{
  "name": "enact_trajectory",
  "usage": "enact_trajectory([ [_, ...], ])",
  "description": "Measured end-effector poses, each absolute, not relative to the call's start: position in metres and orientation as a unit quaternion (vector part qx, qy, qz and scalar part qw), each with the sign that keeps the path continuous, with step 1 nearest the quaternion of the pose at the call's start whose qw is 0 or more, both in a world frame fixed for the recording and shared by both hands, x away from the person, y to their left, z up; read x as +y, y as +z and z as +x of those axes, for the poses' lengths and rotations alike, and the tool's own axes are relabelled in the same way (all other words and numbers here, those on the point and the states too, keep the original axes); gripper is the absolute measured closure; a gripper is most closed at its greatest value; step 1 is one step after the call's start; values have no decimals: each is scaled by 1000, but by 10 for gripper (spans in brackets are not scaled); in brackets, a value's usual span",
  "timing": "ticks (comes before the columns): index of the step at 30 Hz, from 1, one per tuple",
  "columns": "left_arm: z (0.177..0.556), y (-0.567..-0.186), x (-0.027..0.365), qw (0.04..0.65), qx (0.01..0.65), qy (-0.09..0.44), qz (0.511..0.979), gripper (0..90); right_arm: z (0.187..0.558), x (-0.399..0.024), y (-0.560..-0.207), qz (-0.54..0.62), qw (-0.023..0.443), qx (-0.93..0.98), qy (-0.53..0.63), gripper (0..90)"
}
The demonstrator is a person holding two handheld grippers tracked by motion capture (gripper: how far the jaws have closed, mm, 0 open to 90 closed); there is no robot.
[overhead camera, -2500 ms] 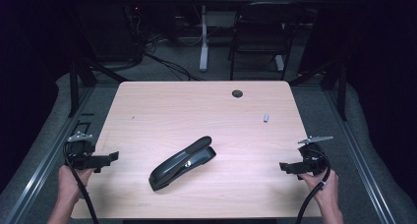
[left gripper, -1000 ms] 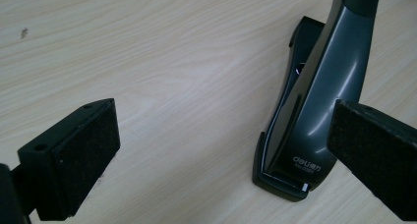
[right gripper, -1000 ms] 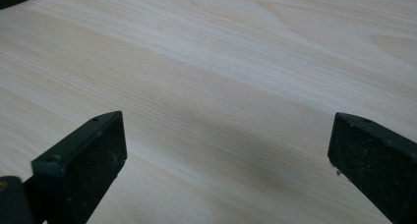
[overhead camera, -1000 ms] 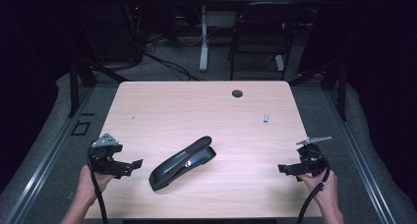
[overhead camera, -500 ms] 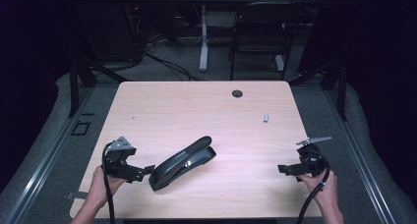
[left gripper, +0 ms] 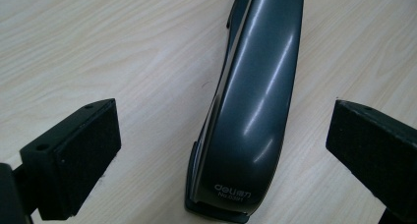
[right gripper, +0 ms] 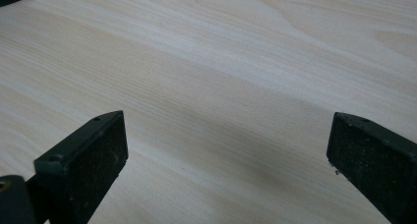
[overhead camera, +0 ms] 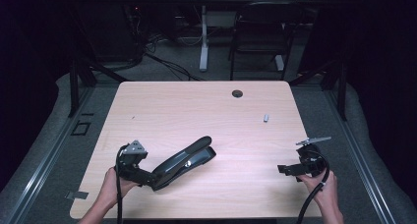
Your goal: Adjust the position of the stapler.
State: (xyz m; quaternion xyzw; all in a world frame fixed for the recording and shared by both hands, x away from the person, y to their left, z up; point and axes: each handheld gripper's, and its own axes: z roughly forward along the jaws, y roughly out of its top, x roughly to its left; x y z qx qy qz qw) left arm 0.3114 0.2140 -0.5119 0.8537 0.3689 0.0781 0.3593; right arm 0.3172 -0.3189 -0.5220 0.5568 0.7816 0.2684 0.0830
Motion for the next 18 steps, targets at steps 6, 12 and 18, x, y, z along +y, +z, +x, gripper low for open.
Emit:
enact_trajectory([
  [6,312,-518,207,349,362,73,861,2,317,-318,-522,558,85,781,268,17],
  [12,315,-526,200,333,355,64,871,76,317,-318,-522,559,84,781,267,21],
  [18,316,-528,199,332,349,61,874,166,317,-318,-522,559,84,781,265,22],
])
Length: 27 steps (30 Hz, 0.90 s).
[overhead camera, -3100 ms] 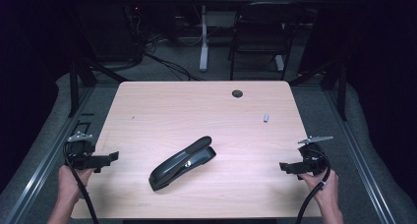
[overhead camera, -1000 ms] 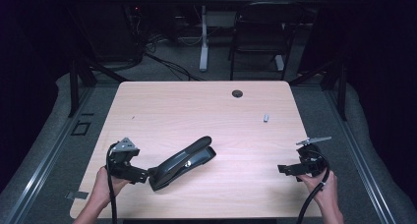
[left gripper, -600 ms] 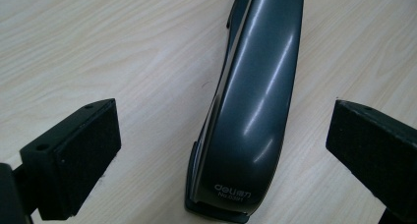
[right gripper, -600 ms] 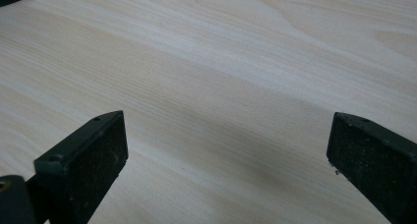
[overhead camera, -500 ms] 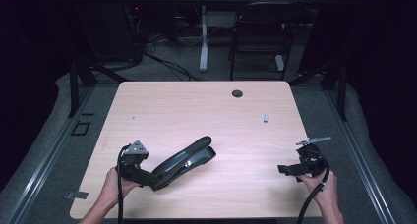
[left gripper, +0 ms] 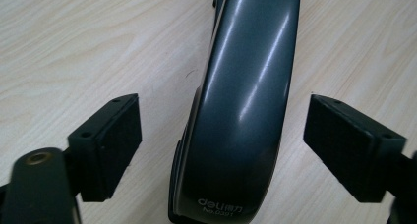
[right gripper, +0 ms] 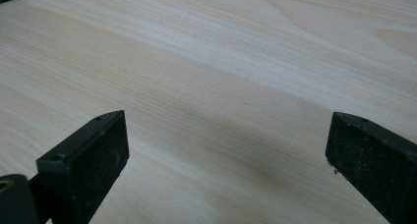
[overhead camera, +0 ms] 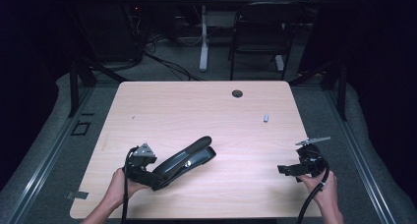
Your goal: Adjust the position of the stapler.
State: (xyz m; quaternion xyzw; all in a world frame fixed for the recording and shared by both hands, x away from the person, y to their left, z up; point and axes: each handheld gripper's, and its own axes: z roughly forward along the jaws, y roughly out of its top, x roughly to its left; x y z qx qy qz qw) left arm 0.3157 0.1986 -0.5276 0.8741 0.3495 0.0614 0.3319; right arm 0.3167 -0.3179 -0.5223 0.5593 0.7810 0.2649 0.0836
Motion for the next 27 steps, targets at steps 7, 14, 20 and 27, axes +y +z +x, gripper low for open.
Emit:
enact_trajectory([
  [7,316,-532,191,318,332,58,886,305,317,-316,-522,556,84,785,261,29],
  [14,318,-536,188,311,324,60,891,442,315,-318,-521,557,85,783,263,31],
  [20,319,-536,186,305,302,66,901,456,315,-318,-521,557,82,783,263,36],
  [27,323,-536,187,308,269,62,911,466,315,-317,-521,558,85,783,262,43],
])
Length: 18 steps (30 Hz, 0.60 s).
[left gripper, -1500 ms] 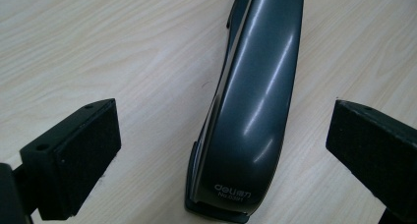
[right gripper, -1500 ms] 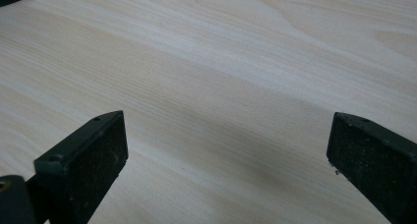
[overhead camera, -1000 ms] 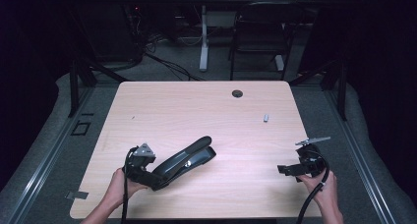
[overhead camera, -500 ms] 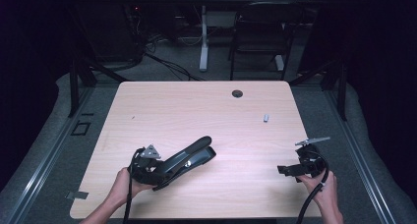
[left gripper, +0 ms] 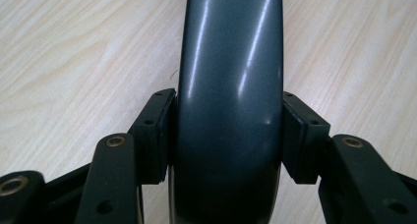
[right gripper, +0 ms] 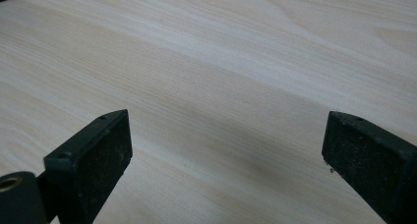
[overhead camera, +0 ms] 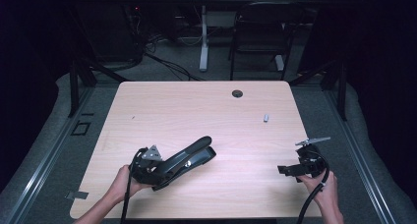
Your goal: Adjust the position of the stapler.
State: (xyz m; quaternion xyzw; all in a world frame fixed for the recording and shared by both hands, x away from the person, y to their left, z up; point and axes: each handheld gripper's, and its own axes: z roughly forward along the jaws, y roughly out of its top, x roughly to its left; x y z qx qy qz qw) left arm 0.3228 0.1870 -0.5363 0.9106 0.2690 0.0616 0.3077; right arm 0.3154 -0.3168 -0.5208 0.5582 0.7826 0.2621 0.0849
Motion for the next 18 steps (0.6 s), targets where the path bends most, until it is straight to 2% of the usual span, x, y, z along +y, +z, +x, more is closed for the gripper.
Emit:
enact_trajectory([
  [18,338,-535,168,307,196,45,930,468,316,-317,-521,558,82,782,266,43],
])
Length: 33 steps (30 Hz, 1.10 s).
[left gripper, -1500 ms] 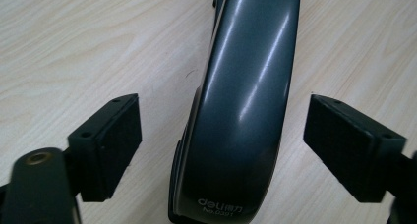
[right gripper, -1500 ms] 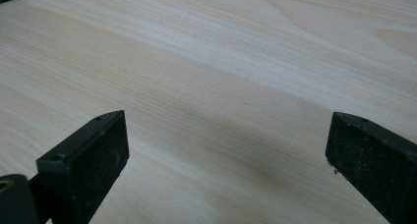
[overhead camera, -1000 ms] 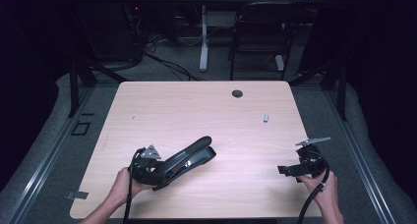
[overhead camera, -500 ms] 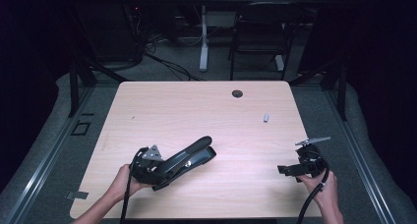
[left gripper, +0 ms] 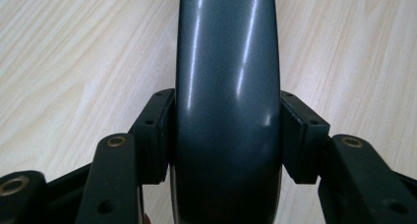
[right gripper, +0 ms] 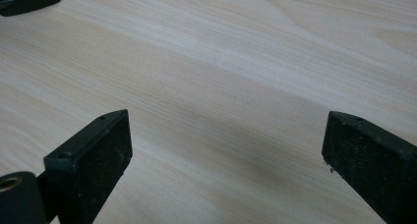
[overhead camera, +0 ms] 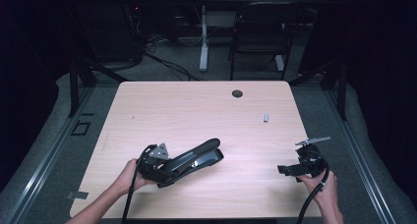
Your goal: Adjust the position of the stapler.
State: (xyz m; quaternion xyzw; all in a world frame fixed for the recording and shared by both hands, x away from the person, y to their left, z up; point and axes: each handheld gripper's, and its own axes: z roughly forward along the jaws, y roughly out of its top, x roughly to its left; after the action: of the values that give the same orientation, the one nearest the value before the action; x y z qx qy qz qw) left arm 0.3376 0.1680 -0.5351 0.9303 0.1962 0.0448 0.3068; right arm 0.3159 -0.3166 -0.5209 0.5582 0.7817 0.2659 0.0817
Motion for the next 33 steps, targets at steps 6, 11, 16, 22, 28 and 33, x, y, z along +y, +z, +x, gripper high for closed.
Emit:
enact_trajectory([
  [6,343,-535,162,306,176,39,935,468,316,-316,-521,557,81,783,266,43],
  [11,347,-534,157,301,161,37,939,467,316,-315,-521,555,84,784,265,43],
  [16,351,-534,153,302,147,33,941,467,316,-315,-521,556,83,783,267,43],
  [22,355,-533,148,295,128,28,946,466,316,-315,-521,555,85,784,264,43],
  [28,360,-532,145,288,116,26,950,466,315,-315,-520,556,86,783,264,44],
  [33,363,-532,142,287,108,22,951,466,315,-315,-520,556,85,784,263,44],
])
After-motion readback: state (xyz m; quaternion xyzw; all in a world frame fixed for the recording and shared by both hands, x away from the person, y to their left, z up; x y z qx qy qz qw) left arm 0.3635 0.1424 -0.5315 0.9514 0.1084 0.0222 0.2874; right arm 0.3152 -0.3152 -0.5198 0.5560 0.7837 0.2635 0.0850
